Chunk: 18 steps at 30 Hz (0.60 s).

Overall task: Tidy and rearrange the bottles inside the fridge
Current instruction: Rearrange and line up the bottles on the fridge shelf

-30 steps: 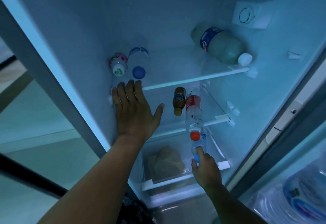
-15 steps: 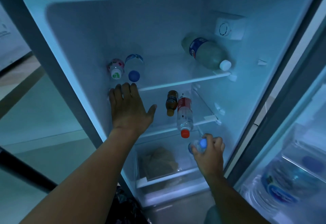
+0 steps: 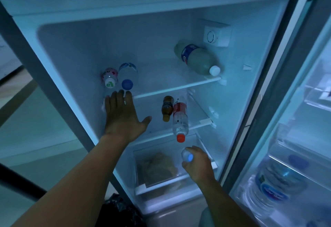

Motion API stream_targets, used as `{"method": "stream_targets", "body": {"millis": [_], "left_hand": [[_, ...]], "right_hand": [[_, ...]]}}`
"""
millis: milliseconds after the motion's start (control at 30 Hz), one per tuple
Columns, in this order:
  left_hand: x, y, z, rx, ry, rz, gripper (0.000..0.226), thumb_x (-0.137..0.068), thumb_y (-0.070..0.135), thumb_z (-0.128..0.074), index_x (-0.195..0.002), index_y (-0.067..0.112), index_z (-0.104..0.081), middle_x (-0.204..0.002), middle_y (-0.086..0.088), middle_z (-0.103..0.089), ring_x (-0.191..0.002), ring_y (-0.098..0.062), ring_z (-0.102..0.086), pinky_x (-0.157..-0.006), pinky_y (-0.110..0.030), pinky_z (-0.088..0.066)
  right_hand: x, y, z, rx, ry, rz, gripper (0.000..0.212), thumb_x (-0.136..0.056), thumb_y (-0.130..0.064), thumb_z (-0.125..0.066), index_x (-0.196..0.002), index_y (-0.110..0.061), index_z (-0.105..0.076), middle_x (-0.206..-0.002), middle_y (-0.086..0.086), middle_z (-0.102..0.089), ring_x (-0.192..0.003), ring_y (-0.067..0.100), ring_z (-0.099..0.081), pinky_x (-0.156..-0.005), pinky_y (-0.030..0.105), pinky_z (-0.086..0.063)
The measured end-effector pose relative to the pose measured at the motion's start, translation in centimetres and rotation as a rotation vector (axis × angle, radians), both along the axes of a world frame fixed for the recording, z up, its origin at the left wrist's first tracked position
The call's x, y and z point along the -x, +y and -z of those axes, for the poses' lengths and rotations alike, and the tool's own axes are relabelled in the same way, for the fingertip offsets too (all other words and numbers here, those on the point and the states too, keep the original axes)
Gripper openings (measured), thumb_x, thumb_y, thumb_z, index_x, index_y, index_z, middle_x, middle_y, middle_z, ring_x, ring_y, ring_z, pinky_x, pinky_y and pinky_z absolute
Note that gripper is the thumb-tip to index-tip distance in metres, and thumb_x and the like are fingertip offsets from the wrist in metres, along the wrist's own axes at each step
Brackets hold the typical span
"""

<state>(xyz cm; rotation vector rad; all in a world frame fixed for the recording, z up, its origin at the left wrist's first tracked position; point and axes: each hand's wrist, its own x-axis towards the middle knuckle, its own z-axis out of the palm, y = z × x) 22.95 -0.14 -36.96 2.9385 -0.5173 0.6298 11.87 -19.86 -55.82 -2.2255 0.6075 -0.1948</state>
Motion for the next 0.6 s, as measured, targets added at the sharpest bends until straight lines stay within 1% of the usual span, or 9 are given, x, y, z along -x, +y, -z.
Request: {"method": "stream_targets", "body": {"millis": [67, 100, 167, 233, 300, 433, 600], "left_hand": [[0.4, 0.4, -0.1, 0.019, 0.033, 0.036, 0.107, -0.077, 0.071, -0.057, -0.151, 0.005, -0.017, -0.157, -0.021, -0.019, -0.146, -0.035, -0.01, -0.121, -0.047, 0.001], [0.6, 0.6, -0.2, 0.03, 0.05, 0.053, 0.108, -0.078, 0.071, -0.056, -0.153, 0.006, -0.014, -0.16, -0.019, -0.015, -0.148, -0.033, -0.006, -0.121, -0.046, 0.003], [0.9, 0.8, -0.6, 0.046, 0.081, 0.069, 0.108, -0.079, 0.072, -0.054, -0.154, 0.008, -0.01, -0.162, -0.016, -0.01, -0.149, -0.03, -0.002, -0.122, -0.044, 0.004], [1.0, 0.8, -0.9, 0.047, 0.098, 0.065, 0.108, -0.079, 0.073, -0.052, -0.154, 0.009, -0.007, -0.162, -0.015, -0.008, -0.149, -0.03, 0.0, -0.122, -0.043, 0.006], [1.0, 0.8, -1.2, 0.036, 0.108, 0.061, 0.109, -0.079, 0.073, -0.052, -0.154, 0.009, -0.006, -0.162, -0.015, -0.007, -0.149, -0.03, 0.0, -0.122, -0.043, 0.006], [0.9, 1.0, -1.1, 0.017, 0.11, 0.056, 0.111, -0.078, 0.075, -0.052, -0.154, 0.009, -0.006, -0.161, -0.017, -0.008, -0.149, -0.033, -0.001, -0.122, -0.045, 0.004], [0.7, 1.0, -0.9, 0.028, 0.118, 0.058, 0.113, -0.076, 0.077, -0.051, -0.154, 0.01, -0.005, -0.162, -0.016, -0.006, -0.149, -0.034, 0.0, -0.122, -0.046, 0.003]], "right_hand": [[0.7, -0.3, -0.6, -0.042, -0.038, 0.071, 0.054, -0.074, -0.024, -0.082, -0.126, -0.021, -0.066, -0.127, -0.002, -0.066, -0.11, 0.019, -0.063, -0.096, 0.023, -0.045], [1.0, -0.4, -1.1, -0.051, -0.053, 0.107, 0.052, -0.074, -0.028, -0.082, -0.124, -0.022, -0.067, -0.118, -0.001, -0.068, -0.106, 0.02, -0.064, -0.092, 0.023, -0.046], [1.5, -0.5, -2.0, -0.006, -0.091, 0.161, 0.043, -0.073, -0.039, -0.079, -0.111, -0.027, -0.064, -0.097, -0.003, -0.066, -0.093, 0.025, -0.065, -0.083, 0.029, -0.052], [1.8, -0.5, -3.0, 0.065, -0.167, 0.196, 0.037, -0.071, -0.047, -0.077, -0.097, -0.03, -0.057, -0.083, -0.005, -0.062, -0.079, 0.028, -0.063, -0.071, 0.033, -0.054], [2.1, -0.3, -3.8, 0.112, -0.244, 0.229, 0.037, -0.072, -0.049, -0.078, -0.09, -0.028, -0.054, -0.078, -0.006, -0.06, -0.071, 0.025, -0.06, -0.063, 0.032, -0.051], [2.8, -0.1, -6.3, 0.209, -0.451, 0.244, 0.039, -0.073, -0.043, -0.08, -0.073, -0.023, -0.047, -0.065, -0.005, -0.051, -0.057, 0.02, -0.052, -0.05, 0.03, -0.041], [2.0, 0.1, -12.6, 0.25, -0.616, 0.256, 0.033, -0.076, -0.038, -0.079, -0.068, -0.019, -0.054, -0.06, -0.005, -0.053, -0.055, 0.019, -0.052, -0.048, 0.03, -0.042]]}}
